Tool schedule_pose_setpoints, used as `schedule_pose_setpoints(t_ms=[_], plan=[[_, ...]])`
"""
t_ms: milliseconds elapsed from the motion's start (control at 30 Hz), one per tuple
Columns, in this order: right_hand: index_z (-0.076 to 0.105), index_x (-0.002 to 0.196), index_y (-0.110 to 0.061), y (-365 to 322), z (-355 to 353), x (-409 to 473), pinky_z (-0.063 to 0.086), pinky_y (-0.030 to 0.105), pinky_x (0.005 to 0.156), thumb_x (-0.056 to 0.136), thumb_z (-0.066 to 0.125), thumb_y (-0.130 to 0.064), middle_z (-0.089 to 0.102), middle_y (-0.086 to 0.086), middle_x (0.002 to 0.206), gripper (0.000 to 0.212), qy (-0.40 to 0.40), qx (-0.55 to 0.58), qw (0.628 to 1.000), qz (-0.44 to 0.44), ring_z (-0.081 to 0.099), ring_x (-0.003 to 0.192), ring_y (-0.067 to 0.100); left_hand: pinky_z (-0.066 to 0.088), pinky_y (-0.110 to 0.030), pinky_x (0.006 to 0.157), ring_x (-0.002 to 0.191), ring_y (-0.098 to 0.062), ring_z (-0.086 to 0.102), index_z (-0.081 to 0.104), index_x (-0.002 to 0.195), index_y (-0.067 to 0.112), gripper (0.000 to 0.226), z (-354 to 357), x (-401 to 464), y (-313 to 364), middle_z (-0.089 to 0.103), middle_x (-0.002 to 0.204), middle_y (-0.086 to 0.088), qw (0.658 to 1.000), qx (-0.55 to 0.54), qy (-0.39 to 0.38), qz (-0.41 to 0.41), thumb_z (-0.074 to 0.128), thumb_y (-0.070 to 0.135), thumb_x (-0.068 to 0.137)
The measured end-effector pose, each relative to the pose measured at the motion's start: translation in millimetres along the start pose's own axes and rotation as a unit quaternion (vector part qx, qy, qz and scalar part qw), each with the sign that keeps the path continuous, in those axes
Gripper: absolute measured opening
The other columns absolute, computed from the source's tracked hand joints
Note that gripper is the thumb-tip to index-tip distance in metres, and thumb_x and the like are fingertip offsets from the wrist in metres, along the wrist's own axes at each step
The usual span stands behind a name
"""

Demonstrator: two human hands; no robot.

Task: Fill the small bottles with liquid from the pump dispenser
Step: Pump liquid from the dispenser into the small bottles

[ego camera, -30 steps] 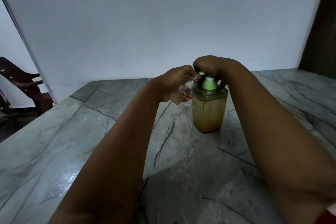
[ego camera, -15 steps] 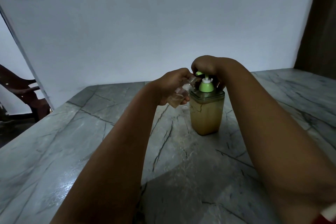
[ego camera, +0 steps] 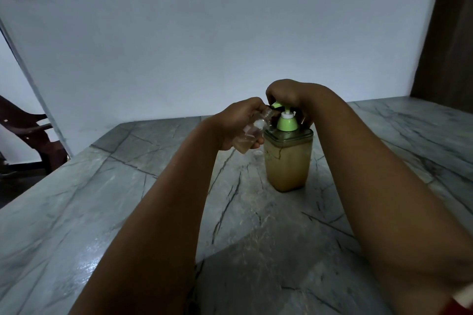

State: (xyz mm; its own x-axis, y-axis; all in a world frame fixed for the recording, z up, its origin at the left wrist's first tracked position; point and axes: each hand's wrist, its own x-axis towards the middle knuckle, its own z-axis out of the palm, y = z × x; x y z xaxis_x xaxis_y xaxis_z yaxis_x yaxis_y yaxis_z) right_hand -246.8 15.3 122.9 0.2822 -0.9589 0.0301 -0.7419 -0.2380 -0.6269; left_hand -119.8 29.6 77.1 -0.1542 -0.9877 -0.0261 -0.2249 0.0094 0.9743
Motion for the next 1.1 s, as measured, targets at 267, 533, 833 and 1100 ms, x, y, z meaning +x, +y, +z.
schedule_pose_setpoints(t_ms=[267, 533, 833, 1100], plan=[[0.037, 0.063, -0.006, 4.2, 2.1, -2.0, 0.036, 0.028, 0.058, 0.093, 0.028, -0.004, 0.04, 0.012, 0.066, 0.031, 0.001, -0.042, 0.999, 0.005, 0.037, 0.056, 0.023, 0.045, -0.021, 0.045, 0.048, -0.018, 0.055, 0.056, 0.107, 0.004, 0.031, 0.5, 0.6, -0.1, 0.058, 0.053, -0.003, 1.0, 0.005, 0.003, 0.002, 0.038, 0.028, 0.095], [0.032, 0.064, -0.008, 2.3, -1.1, 0.8, 0.037, 0.03, 0.06, 0.094, 0.032, -0.004, 0.039, 0.012, 0.069, 0.03, 0.008, 0.009, 1.0, 0.009, 0.037, 0.062, 0.024, 0.046, -0.022, 0.045, 0.048, -0.019, 0.055, 0.056, 0.107, 0.003, 0.033, -1.4, 1.2, 0.1, 0.056, 0.056, -0.007, 1.0, 0.005, 0.005, -0.007, 0.039, 0.029, 0.095], [0.038, 0.066, -0.008, 5.2, 1.9, 4.9, 0.036, 0.027, 0.056, 0.093, 0.033, -0.006, 0.042, 0.011, 0.067, 0.028, -0.007, -0.034, 0.999, 0.001, 0.037, 0.057, 0.023, 0.046, -0.022, 0.046, 0.048, -0.019, 0.055, 0.057, 0.087, 0.006, 0.028, -1.6, 4.7, -0.8, 0.057, 0.054, -0.006, 1.0, 0.013, 0.01, -0.011, 0.042, 0.029, 0.093], [0.042, 0.077, -0.006, 6.0, -3.5, 7.7, 0.04, 0.033, 0.065, 0.094, 0.037, -0.015, 0.043, 0.011, 0.072, 0.02, -0.007, 0.012, 1.0, 0.017, 0.043, 0.068, 0.026, 0.045, -0.02, 0.044, 0.046, -0.017, 0.055, 0.057, 0.099, 0.003, 0.031, -0.5, 1.7, 0.1, 0.056, 0.055, -0.007, 1.0, 0.01, 0.005, -0.011, 0.04, 0.029, 0.095]])
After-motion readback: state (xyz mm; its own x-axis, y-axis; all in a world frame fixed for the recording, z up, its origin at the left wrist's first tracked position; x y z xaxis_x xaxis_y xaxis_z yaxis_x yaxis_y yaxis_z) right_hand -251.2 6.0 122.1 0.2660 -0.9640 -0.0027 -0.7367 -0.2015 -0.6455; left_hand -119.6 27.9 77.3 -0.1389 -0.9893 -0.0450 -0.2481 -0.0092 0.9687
